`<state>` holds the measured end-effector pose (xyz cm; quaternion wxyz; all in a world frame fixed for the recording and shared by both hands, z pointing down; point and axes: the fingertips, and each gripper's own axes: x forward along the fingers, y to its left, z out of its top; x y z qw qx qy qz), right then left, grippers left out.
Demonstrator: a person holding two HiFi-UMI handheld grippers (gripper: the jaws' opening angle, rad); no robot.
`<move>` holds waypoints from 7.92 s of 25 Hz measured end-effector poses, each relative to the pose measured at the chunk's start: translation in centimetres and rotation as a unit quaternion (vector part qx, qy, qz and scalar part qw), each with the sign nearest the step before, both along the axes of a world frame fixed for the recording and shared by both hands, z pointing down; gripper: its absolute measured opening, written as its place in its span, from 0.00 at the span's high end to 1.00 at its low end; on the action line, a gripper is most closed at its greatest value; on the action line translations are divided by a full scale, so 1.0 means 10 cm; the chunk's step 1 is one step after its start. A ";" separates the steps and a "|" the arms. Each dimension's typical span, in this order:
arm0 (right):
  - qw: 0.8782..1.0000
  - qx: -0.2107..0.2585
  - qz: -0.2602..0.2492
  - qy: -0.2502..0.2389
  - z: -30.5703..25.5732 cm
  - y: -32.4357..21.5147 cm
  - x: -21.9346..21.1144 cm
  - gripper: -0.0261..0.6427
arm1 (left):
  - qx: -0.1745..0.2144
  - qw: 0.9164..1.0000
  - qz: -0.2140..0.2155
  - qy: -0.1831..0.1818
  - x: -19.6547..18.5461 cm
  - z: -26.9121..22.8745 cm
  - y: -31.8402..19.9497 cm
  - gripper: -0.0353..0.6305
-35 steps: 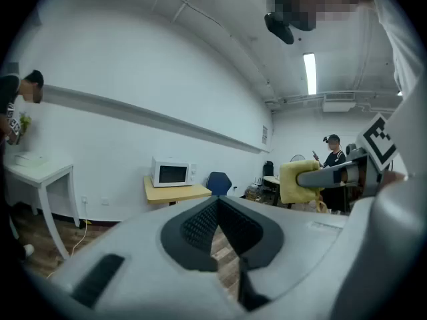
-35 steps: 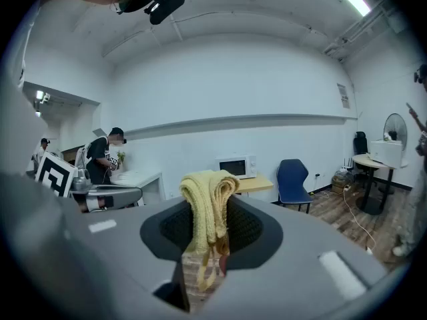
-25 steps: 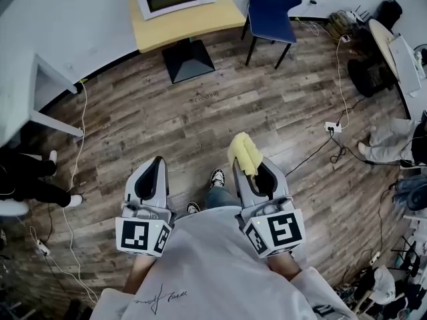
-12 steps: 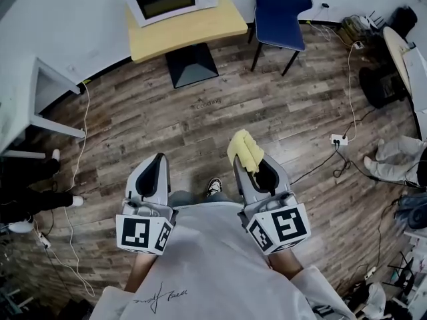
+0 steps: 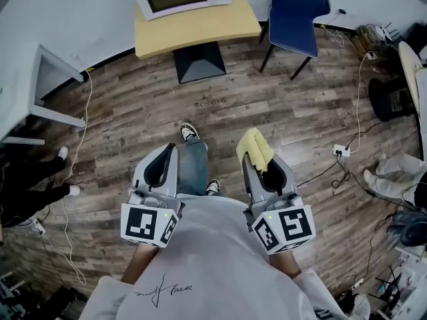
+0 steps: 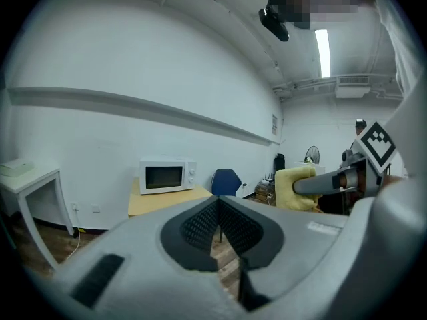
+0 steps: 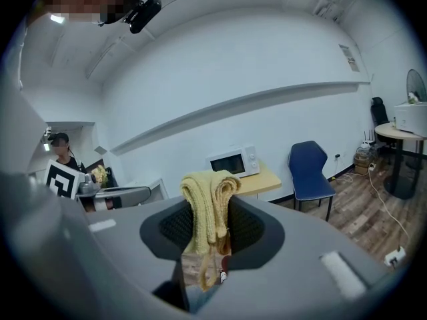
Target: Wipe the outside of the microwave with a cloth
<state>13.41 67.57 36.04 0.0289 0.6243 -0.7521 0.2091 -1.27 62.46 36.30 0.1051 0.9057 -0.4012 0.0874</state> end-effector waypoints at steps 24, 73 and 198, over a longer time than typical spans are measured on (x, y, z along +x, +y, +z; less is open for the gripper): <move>0.997 -0.039 -0.056 0.043 -0.24 -3.74 0.00 0.81 | 0.018 0.998 -0.043 0.033 -0.04 -0.19 -3.66 0.97; 0.916 -0.170 -0.103 0.348 0.08 -9.64 2.01 0.78 | 0.029 0.999 -0.034 -0.009 0.56 -0.53 -6.80 0.96; 0.937 -0.150 -0.123 0.291 -0.26 -9.48 1.18 0.78 | -0.001 1.000 0.002 0.022 0.25 -0.33 -6.68 0.96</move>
